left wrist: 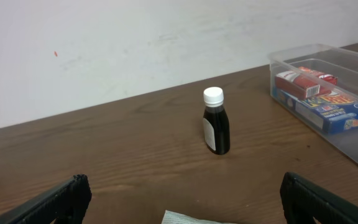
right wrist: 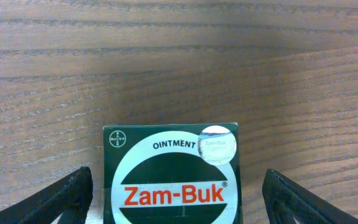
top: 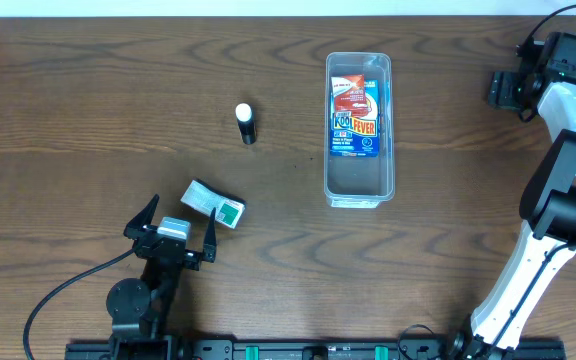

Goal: Pack container
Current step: 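Move the right gripper over the green Zam-Buk tin, then close the right gripper on the Zam-Buk tin and lift it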

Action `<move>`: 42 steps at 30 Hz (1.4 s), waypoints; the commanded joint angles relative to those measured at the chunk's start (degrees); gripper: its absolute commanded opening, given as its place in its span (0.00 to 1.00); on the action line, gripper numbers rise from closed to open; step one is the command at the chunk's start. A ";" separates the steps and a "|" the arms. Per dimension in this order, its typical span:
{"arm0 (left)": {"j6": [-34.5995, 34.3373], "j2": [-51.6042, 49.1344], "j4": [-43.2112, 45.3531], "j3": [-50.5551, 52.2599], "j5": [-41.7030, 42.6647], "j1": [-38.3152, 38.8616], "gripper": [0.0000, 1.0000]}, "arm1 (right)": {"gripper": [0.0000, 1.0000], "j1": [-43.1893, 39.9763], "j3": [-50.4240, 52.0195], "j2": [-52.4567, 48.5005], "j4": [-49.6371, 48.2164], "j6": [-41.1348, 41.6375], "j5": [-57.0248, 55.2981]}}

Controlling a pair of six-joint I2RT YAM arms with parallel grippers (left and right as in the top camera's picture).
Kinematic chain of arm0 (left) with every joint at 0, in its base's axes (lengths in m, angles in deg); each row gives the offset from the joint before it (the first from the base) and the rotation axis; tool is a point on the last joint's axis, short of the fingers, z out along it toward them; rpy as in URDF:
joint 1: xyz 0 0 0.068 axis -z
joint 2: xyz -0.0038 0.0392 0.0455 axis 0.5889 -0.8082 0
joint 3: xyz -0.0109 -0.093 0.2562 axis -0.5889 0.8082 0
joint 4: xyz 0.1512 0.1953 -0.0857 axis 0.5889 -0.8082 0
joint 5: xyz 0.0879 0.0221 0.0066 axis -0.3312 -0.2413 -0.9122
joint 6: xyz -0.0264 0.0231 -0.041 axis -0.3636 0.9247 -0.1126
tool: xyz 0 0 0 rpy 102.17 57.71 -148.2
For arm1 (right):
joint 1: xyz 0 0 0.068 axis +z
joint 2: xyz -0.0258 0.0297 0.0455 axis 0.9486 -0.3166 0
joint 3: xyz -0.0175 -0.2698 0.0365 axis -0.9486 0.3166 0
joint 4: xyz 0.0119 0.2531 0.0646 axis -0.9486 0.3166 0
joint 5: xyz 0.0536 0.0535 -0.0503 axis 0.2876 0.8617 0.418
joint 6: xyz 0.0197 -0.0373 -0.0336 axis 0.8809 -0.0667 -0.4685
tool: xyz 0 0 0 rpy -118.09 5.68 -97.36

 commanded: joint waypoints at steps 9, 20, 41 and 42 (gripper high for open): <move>0.31 0.09 -1.84 1.09 0.57 -0.28 0.98 | 0.86 0.35 0.66 -2.01 -0.15 0.37 0.42; 0.31 0.09 -1.81 1.09 0.57 -0.28 0.98 | 0.74 0.35 0.66 -2.03 -0.33 0.37 0.42; 0.31 0.09 -1.81 1.09 0.57 -0.28 0.98 | 0.56 0.35 0.44 3.76 3.19 1.51 0.42; 0.31 0.09 -1.81 1.09 0.57 -0.28 0.98 | 0.56 0.35 0.44 5.29 4.28 1.99 0.42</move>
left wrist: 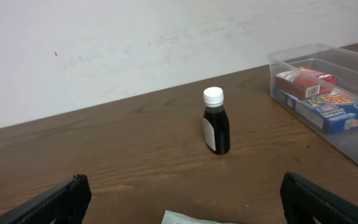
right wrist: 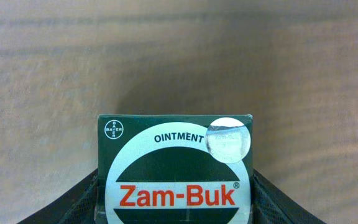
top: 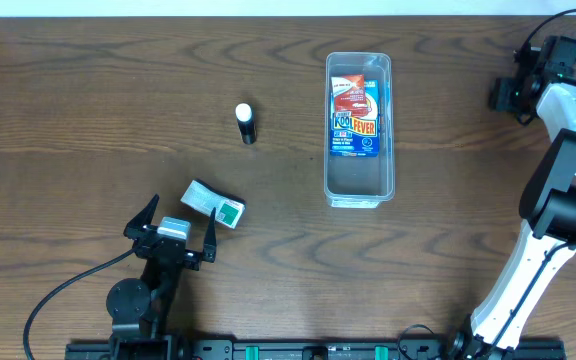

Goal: Pack container
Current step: 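Close the right gripper on the Zam-Buk tin and lift it, then carry the Zam-Buk tin left over the clear container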

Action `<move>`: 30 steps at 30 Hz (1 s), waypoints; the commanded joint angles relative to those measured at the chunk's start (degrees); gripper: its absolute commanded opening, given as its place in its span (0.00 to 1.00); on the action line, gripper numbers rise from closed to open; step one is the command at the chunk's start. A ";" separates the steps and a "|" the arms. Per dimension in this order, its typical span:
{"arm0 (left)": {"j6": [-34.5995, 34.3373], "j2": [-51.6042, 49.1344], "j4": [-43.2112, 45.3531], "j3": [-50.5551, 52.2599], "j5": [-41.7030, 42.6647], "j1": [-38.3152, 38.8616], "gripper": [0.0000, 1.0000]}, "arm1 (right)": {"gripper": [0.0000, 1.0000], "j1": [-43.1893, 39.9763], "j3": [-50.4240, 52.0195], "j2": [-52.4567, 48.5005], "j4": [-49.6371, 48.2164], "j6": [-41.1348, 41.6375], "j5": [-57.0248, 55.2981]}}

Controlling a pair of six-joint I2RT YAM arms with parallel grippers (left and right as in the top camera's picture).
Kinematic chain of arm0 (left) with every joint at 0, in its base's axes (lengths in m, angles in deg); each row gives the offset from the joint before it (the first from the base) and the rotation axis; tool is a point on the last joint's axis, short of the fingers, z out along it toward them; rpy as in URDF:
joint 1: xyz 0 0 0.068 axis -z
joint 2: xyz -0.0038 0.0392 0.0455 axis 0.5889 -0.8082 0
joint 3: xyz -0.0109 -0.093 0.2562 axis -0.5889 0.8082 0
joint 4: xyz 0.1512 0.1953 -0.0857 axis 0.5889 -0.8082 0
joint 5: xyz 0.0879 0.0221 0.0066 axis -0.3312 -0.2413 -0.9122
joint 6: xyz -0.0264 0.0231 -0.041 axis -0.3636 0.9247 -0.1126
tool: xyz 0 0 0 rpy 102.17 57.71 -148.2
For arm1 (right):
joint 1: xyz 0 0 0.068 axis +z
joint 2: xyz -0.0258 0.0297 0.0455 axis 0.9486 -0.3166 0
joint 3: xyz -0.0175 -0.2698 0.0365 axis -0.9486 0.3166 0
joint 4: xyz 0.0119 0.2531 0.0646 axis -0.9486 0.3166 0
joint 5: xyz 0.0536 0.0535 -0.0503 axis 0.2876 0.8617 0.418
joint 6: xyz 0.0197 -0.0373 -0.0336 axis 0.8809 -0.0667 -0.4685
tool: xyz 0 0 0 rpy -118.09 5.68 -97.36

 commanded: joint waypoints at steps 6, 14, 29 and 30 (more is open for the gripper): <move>0.31 0.09 -1.86 1.09 0.57 -0.28 0.98 | 0.55 0.39 0.11 14.78 10.93 7.02 0.52; 0.31 0.09 -1.84 1.09 0.57 -0.28 0.98 | 0.60 3.02 0.11 27.85 21.64 9.05 3.80; 0.31 0.09 -1.86 1.09 0.57 -0.28 0.98 | 0.57 22.43 0.13 35.08 25.55 13.60 3.98; 0.31 0.09 -1.84 1.09 0.57 -0.28 0.98 | 0.57 23.87 0.13 34.69 25.46 13.86 4.00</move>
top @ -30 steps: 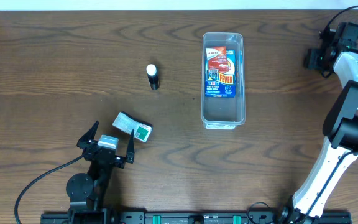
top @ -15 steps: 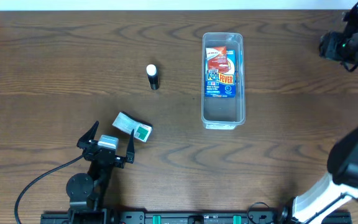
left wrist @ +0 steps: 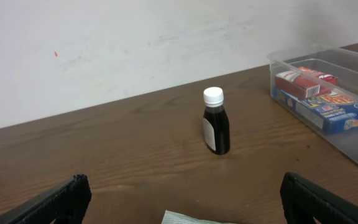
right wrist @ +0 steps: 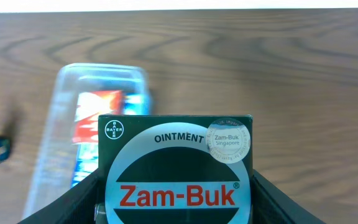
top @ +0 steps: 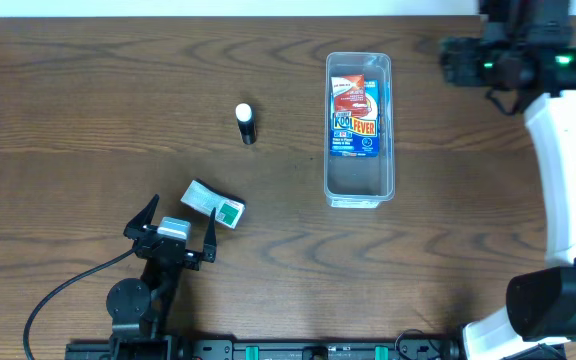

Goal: Pack container
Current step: 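Carry the Zam-Buk tin left over the clear container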

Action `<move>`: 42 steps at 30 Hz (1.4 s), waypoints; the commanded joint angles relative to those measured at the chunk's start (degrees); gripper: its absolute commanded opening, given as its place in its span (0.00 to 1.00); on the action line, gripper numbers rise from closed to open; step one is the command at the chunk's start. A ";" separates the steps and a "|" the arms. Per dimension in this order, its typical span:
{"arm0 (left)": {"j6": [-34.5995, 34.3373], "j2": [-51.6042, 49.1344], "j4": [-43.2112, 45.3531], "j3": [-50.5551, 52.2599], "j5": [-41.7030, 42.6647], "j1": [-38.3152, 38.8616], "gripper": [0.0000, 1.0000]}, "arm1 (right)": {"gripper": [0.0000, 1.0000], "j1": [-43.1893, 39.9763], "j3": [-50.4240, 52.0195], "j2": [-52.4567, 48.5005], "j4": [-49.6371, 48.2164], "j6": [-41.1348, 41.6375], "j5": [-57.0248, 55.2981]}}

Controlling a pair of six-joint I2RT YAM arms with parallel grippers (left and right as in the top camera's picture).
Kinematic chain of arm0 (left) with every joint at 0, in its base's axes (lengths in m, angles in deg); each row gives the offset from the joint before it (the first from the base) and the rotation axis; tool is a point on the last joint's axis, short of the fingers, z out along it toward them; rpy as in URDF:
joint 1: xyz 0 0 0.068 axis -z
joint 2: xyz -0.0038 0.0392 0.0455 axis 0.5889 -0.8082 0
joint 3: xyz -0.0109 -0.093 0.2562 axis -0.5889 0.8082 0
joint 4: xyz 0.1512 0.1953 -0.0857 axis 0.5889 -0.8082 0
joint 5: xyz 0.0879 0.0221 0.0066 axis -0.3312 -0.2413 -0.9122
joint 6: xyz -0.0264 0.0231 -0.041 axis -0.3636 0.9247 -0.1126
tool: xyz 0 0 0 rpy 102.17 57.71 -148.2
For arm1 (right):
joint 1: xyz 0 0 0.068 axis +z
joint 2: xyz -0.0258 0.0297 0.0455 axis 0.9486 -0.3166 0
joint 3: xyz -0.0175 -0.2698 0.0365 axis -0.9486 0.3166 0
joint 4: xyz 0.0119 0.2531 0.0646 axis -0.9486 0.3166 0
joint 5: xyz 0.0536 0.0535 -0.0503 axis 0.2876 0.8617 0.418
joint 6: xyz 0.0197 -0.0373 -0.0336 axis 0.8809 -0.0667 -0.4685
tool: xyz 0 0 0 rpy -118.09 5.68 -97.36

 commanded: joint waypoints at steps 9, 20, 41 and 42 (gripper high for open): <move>0.31 0.09 -1.84 1.09 0.57 -0.28 0.98 | 0.57 11.47 -0.20 -5.11 -1.40 5.03 -1.18; 0.31 0.09 -1.84 1.09 0.57 -0.28 0.98 | 0.59 15.21 -0.20 -15.32 -2.36 7.69 -1.25; 0.31 0.09 -1.84 1.09 0.57 -0.28 0.98 | 0.60 20.81 3.13 -16.35 1.51 15.89 -9.29; 0.31 0.09 -1.81 1.09 0.57 -0.28 0.98 | 0.60 20.85 3.87 -16.35 1.14 16.90 -9.29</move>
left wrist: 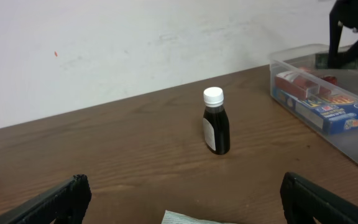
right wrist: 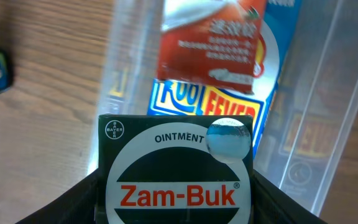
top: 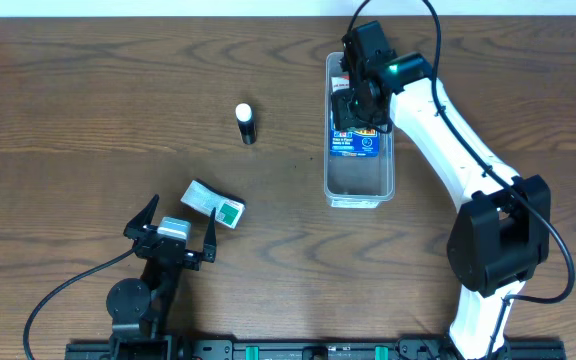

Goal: Pack container
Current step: 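Carry the Zam-Buk tin left over the clear container, then lower the tin into the container and open the right gripper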

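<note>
The clear plastic container (top: 385,185) stands at the table's back middle, holding a blue Kool Fever box (top: 364,130) with a red packet (right wrist: 211,38) on top. My right gripper (top: 356,103) hovers over the container's left side, shut on a dark green Zam-Buk ointment box (right wrist: 176,169). A small dark bottle with a white cap (top: 246,122) stands upright left of the container, also in the left wrist view (left wrist: 215,129). A white and green box (top: 215,204) lies just ahead of my left gripper (top: 173,232), which rests open near the front edge.
The container's near half (top: 358,175) holds nothing. A pale wall (left wrist: 135,43) runs behind the table's far edge. My right arm (top: 448,120) stretches diagonally from the right side across to the container.
My right gripper has moved with the Zam-Buk box from right of the container's far end to directly above the container's left side, lower down. The left arm has not moved.
My right gripper stood open around the Zam-Buk box at the far right of the table. Then it was shut on the box there. Later it held the box high near the container's far right, and now over the container. The left gripper stayed open throughout.
</note>
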Action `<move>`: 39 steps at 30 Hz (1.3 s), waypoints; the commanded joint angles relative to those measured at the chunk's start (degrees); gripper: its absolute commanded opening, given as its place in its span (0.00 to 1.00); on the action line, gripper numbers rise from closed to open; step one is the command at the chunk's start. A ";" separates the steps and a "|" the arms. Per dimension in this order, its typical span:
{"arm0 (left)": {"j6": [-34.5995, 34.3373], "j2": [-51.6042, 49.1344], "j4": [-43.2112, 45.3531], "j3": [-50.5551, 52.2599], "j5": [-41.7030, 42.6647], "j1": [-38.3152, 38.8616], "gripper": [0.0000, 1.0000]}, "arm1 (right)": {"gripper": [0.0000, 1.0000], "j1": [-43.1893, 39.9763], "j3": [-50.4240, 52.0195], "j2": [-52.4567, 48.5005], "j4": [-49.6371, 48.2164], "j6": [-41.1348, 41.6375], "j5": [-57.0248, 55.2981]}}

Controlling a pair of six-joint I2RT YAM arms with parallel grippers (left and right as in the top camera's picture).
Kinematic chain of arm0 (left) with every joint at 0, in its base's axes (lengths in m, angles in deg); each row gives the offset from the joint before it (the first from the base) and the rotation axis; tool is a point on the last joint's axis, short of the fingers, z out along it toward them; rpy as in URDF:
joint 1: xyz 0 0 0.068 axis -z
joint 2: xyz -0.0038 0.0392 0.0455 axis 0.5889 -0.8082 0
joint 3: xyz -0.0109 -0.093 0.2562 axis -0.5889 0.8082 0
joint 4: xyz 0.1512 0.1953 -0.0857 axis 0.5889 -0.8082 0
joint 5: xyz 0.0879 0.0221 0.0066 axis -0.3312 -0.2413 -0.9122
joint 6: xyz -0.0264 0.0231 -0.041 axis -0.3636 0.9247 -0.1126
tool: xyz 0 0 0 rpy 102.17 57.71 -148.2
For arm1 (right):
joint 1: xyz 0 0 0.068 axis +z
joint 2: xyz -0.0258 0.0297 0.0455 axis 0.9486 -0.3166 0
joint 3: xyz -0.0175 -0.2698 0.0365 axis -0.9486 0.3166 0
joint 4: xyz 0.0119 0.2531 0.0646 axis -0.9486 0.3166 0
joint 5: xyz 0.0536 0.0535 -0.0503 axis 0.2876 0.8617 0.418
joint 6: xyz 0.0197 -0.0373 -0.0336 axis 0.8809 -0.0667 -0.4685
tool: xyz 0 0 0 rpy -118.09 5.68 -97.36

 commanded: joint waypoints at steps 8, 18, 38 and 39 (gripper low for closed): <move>0.31 0.09 -1.81 1.09 0.57 -0.28 0.98 | 0.60 1.36 10.97 0.35 -8.50 8.26 -1.90; 0.31 0.09 -1.81 1.09 0.57 -0.28 0.98 | 0.63 1.33 12.41 0.35 -12.44 8.35 -2.58; 0.31 0.09 -1.81 1.09 0.57 -0.28 0.98 | 0.71 1.33 12.66 0.35 -15.43 8.17 -3.63; 0.31 0.09 -1.81 1.09 0.57 -0.28 0.98 | 0.71 1.33 12.66 0.35 -15.47 8.17 -3.65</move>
